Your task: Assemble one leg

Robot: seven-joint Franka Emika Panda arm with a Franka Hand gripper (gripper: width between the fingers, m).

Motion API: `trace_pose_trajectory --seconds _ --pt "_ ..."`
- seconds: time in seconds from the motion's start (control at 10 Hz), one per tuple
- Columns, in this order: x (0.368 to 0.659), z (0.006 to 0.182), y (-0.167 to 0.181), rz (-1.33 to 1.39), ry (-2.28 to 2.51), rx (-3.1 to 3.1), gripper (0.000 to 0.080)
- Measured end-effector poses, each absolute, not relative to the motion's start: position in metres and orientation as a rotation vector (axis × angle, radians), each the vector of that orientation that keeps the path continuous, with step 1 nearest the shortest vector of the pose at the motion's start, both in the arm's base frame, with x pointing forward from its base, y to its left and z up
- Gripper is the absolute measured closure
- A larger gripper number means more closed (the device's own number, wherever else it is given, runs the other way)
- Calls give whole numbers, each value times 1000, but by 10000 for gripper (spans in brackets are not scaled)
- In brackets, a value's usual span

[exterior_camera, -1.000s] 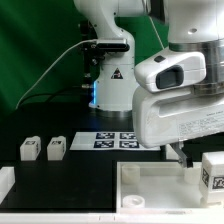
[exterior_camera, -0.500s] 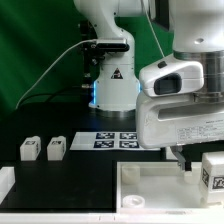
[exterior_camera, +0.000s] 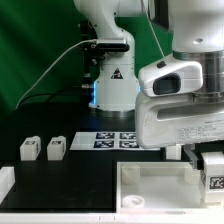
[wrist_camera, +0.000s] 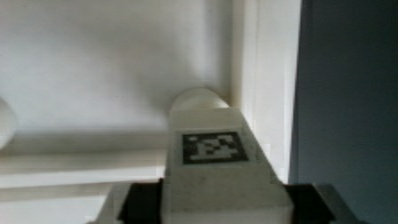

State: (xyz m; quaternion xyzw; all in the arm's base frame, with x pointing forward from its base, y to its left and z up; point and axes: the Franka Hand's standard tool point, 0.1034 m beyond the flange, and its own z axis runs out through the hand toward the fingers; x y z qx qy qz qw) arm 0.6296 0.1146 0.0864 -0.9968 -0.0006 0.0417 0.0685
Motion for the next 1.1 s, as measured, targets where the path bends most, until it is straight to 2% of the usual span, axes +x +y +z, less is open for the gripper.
trace_pose_trajectory --seconds 0.3,0.6,1.1 --pt "632 86 114 89 115 -2996 504" --pt "632 85 110 10 828 -2845 504" --pt "629 84 111 81 1481 -2534 504"
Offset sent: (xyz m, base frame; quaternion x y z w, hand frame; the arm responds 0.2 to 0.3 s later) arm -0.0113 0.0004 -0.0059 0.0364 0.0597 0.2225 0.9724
